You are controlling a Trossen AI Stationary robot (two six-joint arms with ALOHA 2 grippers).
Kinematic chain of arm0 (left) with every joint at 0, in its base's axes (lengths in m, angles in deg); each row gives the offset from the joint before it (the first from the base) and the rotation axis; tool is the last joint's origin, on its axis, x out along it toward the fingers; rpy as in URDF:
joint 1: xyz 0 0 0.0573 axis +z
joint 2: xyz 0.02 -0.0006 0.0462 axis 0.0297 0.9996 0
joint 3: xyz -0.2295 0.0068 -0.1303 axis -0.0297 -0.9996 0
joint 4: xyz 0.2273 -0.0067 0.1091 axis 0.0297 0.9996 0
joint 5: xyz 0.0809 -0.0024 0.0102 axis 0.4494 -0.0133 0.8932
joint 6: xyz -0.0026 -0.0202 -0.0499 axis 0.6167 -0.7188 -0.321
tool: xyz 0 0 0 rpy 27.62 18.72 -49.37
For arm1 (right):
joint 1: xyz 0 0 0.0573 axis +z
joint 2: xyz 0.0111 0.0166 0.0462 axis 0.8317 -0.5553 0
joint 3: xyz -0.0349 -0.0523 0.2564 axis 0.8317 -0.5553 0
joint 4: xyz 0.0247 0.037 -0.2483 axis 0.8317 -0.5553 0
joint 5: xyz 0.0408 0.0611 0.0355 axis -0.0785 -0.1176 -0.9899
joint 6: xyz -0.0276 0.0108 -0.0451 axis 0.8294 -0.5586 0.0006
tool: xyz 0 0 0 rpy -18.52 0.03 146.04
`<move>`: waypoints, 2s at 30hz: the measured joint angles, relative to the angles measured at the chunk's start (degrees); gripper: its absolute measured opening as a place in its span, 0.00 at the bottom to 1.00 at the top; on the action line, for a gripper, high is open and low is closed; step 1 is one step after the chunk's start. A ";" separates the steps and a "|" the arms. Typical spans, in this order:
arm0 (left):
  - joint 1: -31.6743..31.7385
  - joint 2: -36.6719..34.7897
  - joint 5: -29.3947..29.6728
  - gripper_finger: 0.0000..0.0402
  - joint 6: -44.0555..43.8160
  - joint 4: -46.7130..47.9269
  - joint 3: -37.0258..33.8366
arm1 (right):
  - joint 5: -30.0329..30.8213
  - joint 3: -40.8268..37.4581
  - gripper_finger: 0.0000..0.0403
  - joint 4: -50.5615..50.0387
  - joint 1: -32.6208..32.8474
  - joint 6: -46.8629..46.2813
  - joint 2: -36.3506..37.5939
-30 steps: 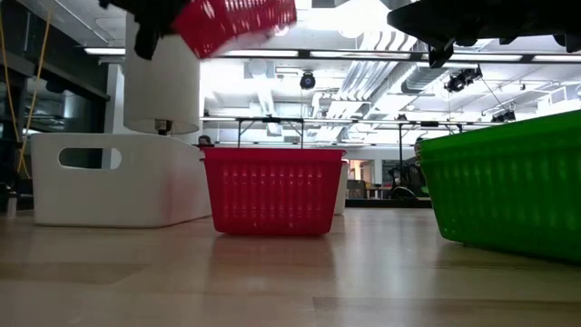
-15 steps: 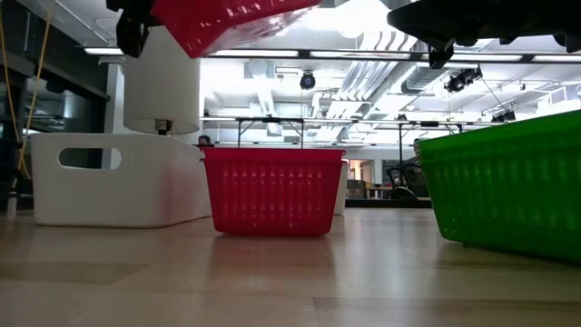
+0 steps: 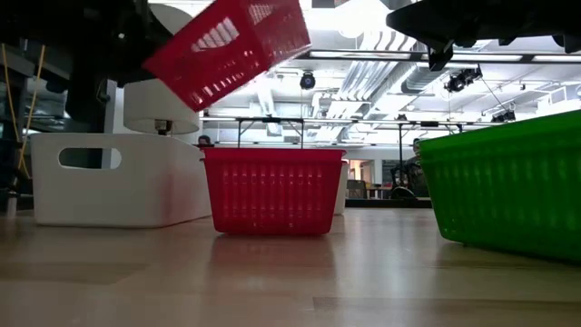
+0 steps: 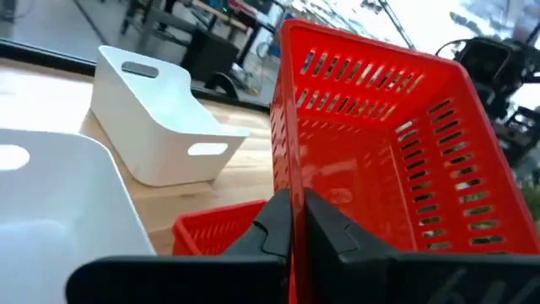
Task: Stack baskets by color
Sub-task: Stack the top red bin on top of the stacked red bins
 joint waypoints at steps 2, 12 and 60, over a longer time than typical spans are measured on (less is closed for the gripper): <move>-0.01 2.39 1.22 0.00 0.75 0.39 2.39 | 0.00 0.00 0.00 0.00 -0.07 -0.24 0.00; 0.11 10.09 6.77 0.00 10.60 0.49 12.85 | 0.00 0.00 0.00 0.00 -0.17 -1.85 0.00; -0.17 10.41 7.33 0.00 25.02 3.34 14.66 | -0.02 0.02 0.00 0.39 -0.19 -4.33 0.02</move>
